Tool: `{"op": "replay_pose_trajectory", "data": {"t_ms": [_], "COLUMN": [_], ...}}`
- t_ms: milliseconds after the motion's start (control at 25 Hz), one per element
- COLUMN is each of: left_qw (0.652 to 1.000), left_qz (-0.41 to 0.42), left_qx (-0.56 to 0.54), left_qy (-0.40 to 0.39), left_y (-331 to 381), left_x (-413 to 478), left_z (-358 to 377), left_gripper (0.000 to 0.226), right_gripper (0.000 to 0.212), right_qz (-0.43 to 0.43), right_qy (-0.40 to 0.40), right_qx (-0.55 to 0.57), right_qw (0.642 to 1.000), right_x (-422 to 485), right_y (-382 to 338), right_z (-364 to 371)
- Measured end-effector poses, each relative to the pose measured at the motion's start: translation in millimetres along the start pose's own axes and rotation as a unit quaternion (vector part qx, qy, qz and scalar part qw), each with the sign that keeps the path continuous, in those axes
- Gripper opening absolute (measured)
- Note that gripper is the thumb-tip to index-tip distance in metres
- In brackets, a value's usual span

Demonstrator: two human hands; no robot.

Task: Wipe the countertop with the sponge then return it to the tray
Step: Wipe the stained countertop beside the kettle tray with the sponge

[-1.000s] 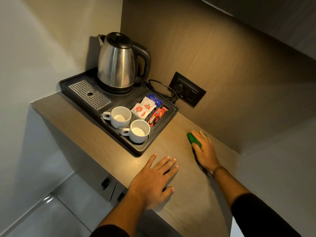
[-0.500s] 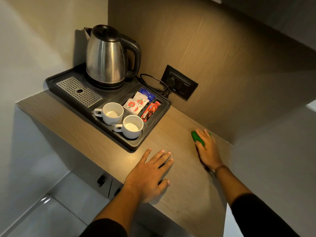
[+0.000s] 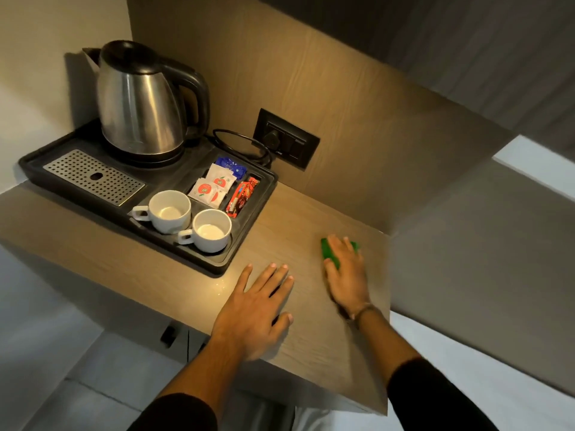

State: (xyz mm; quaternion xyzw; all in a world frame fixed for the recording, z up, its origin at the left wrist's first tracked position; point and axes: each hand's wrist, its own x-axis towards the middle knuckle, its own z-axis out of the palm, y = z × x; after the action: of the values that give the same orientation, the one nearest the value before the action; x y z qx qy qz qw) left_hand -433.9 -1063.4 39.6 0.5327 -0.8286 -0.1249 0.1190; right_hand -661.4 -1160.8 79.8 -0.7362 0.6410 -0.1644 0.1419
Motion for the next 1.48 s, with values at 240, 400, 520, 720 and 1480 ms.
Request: {"op": "replay_pose_trajectory", "data": {"t_ms": [240,400,520,720,1480], "left_qw": [1.000,1.000,1.000,1.000,0.989], "left_qz": [0.002,0.005,0.002,0.009,-0.142], "left_qx": [0.012,0.026,0.021,0.022,0.035], "left_qy": [-0.011,-0.013,-0.006,-0.010,0.025], "left_y": [0.4,-0.4,-0.4,-0.9,25.3], "left_x": [0.0,0.4,0.3,0.4,-189.3], "left_z": [-1.9,-1.3,0.6,-0.7,-48.4], "left_gripper": [0.071,0.072,0.074,0.073,0.085], "right_gripper": [0.055,0.057,0.064,0.057,0.067], "right_qz": [-0.078,0.065,-0.066,0.071,-0.102], "right_qy": [-0.044,0.023,-0.031,0.029,-0.029], "right_qx": [-0.037,-0.025,-0.034,-0.046,-0.088], "right_qw": [0.995,0.997,0.997,0.996,0.990], "right_x": [-86.7,-60.3,-122.6,-112.4,-198.5], "right_y": [37.8,-14.8,-19.8,10.0,-55.1], "right_z": [-15.1,0.4,18.8,-13.7,-13.6]}}
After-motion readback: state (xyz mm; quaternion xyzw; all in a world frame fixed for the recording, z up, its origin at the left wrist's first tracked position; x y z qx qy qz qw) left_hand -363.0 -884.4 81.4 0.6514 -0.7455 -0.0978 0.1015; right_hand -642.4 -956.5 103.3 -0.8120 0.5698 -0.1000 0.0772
